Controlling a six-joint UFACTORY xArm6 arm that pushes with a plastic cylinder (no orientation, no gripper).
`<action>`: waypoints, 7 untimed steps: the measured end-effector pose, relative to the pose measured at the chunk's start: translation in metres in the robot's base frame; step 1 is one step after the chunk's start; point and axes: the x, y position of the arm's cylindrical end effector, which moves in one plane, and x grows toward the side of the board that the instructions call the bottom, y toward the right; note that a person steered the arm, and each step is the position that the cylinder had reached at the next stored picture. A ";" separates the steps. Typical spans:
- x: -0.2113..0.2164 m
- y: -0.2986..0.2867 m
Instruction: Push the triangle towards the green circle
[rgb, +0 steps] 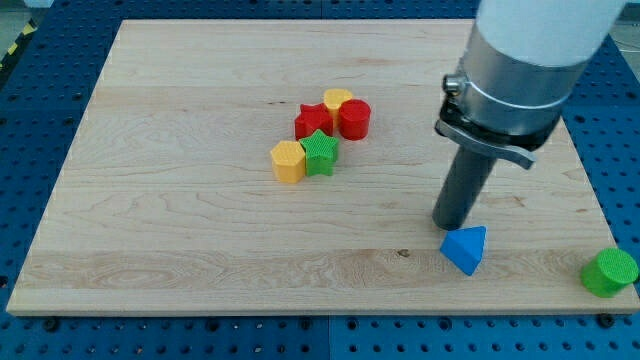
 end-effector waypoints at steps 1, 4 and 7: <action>0.001 -0.040; 0.013 0.022; 0.027 -0.047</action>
